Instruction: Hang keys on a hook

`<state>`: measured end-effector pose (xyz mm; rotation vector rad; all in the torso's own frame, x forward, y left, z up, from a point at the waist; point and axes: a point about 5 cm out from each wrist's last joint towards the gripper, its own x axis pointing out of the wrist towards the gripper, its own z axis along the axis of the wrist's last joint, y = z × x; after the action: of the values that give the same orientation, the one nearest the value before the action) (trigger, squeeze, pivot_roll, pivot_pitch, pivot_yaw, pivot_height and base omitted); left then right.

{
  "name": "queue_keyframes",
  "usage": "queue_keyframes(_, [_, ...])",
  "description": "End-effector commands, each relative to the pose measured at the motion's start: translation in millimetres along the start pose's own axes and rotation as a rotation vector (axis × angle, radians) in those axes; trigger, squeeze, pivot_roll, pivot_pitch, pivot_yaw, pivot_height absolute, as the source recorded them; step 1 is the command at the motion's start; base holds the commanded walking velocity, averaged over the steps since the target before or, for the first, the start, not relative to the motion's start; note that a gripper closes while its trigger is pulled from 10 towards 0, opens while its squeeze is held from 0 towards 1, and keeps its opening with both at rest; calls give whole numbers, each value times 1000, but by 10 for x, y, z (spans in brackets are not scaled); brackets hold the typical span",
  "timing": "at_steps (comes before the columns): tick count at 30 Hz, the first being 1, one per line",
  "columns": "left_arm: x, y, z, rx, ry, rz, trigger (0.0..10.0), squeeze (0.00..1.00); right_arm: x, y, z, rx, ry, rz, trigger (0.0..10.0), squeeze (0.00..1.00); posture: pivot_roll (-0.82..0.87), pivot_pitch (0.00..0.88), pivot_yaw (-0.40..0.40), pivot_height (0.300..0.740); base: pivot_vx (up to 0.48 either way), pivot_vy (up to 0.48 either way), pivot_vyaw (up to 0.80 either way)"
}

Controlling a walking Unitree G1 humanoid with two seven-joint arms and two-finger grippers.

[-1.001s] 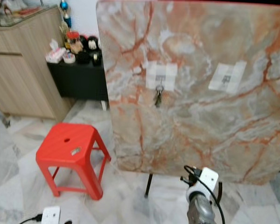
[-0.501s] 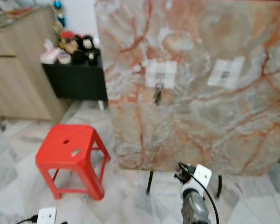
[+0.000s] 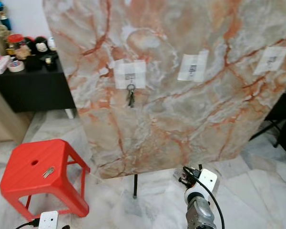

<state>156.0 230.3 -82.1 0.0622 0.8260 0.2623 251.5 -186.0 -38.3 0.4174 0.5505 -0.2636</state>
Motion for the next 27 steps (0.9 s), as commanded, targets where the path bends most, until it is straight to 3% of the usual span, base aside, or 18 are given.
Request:
queue_keyframes(1, [-9, 1, -38, 12, 18, 4, 10000, 0, 10, 6, 29, -1, -9, 4, 10000, 0, 68, 0, -31, 740, 0, -364, -788])
queue_keyframes(11, [-11, -9, -42, 1, 18, 4, 10000, 0, 24, 85, 70, -30, -34, 35, 10000, 0, 68, 0, -32, 740, 0, 0, -779])
queue_keyframes(19, [-14, -21, -50, 4, 21, -1, 10000, 0, 45, 235, 152, -107, -85, 98, 10000, 0, 63, 0, -32, 740, 0, 0, 0])
queue_keyframes(25, [-13, -37, -46, 7, 20, -5, 10000, 0, 62, 403, 363, -225, -217, 155, 10000, 0, 58, 0, -29, 740, 0, 0, 0])
queue_keyframes(27, [-12, -39, -45, 8, 19, -6, 10000, 0, 65, 481, 539, -265, -317, 160, 10000, 0, 56, 0, -30, 740, 0, 0, 0])
